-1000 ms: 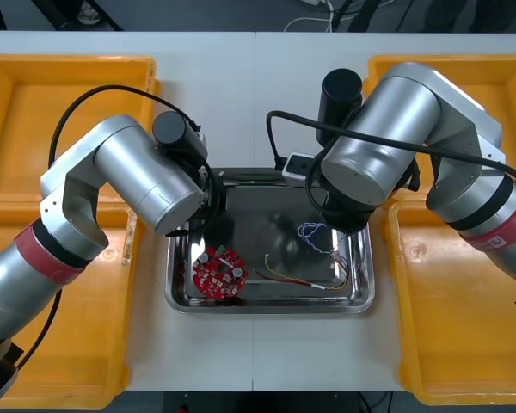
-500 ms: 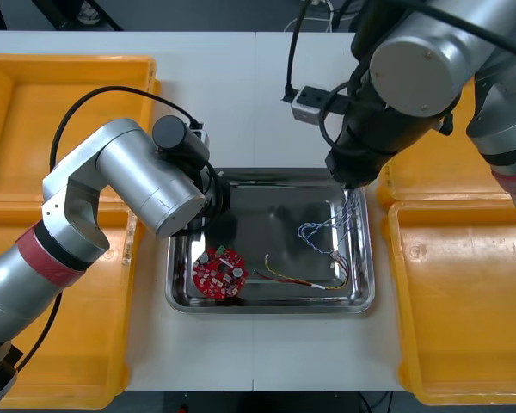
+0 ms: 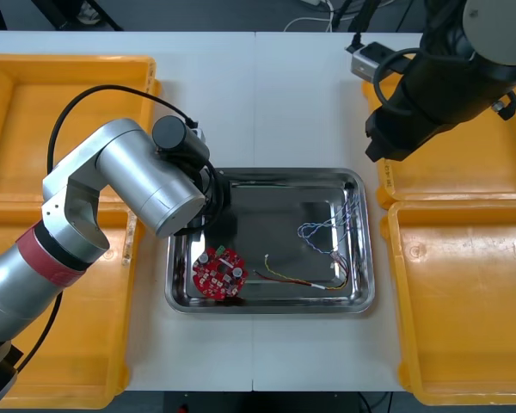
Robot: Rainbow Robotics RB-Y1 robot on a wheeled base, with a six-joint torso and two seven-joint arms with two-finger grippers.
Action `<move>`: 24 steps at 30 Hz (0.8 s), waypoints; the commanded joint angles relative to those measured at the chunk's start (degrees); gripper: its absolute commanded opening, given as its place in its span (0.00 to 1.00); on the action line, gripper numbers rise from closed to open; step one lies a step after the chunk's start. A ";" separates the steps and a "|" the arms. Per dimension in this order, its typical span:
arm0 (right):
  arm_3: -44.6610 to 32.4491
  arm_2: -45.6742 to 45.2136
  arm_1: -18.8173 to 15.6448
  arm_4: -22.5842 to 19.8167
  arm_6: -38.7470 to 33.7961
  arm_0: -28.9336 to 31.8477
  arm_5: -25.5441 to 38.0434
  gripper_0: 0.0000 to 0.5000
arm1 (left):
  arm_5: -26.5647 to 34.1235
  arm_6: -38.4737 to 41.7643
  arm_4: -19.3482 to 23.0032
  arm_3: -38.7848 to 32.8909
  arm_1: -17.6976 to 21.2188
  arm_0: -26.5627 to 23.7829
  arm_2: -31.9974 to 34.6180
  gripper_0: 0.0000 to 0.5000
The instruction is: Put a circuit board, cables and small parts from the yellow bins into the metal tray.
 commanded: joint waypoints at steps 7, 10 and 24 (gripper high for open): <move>-1.38 -2.76 -9.95 -5.16 -12.96 -2.37 0.25 1.00 | 8.42 1.82 1.48 -8.04 0.13 0.20 3.40 1.00; -1.38 -4.08 -10.56 -5.34 -16.12 -1.14 0.25 1.00 | 12.99 1.29 2.98 -10.33 0.13 -0.76 5.60 1.00; -3.23 -9.88 -17.07 -6.74 -23.15 7.29 0.25 1.00 | 27.49 -6.18 12.73 -15.34 2.60 -5.07 18.87 1.00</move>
